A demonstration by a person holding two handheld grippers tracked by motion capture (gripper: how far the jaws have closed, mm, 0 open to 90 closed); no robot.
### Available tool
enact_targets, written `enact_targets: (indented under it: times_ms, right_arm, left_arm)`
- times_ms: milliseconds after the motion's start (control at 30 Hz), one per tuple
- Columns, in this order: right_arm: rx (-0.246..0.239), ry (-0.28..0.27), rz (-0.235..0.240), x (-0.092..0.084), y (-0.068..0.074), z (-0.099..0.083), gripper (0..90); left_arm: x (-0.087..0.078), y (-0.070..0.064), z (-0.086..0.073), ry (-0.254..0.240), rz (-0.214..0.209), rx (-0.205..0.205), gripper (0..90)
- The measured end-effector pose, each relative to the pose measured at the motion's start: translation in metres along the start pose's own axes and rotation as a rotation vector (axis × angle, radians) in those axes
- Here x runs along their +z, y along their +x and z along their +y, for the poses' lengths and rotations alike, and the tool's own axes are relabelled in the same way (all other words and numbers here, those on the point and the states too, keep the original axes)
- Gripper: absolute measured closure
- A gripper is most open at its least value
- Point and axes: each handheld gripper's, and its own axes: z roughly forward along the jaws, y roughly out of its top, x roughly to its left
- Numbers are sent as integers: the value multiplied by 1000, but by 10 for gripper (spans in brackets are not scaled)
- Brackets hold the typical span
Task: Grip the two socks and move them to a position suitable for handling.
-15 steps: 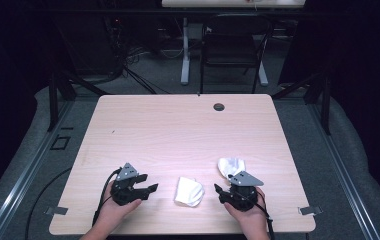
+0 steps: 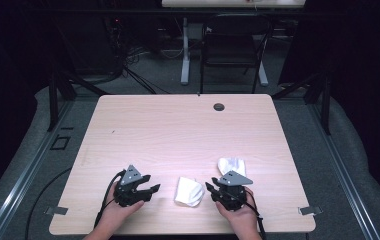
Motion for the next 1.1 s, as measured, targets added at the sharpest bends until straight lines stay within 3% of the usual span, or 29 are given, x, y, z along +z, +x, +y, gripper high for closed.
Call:
enact_targets:
  times_ms: [33, 100, 133, 267, 433, 533, 833, 967, 1100]
  right_arm:
    - [0, 0, 0, 0, 0, 0, 743]
    - [12, 7, 65, 4, 10, 7, 872]
    - [7, 13, 70, 7, 13, 8, 880]
    - [-20, 61, 87, 22, 24, 8, 864]
    - [-19, 121, 98, 38, 26, 5, 871]
    - [-58, 157, 98, 45, 27, 0, 877]
    - [-102, 162, 196, 49, 30, -4, 892]
    - [-144, 181, 219, 47, 37, -3, 898]
    - [-147, 182, 229, 47, 39, -3, 864]
  left_arm:
    - [0, 0, 0, 0, 0, 0, 451]
    - [-1, 1, 1, -13, -9, -9, 443]
    - [-2, 1, 1, -15, -9, -7, 443]
    - [-2, 2, 1, -14, 10, -3, 441]
    - [-2, 4, -1, 5, 7, -5, 441]
    - [-3, 6, -1, 4, 12, -9, 441]
    - [-1, 6, -1, 17, 6, -12, 444]
    - [-2, 6, -1, 21, 5, -13, 446]
    - [-2, 6, -1, 18, 4, -16, 446]
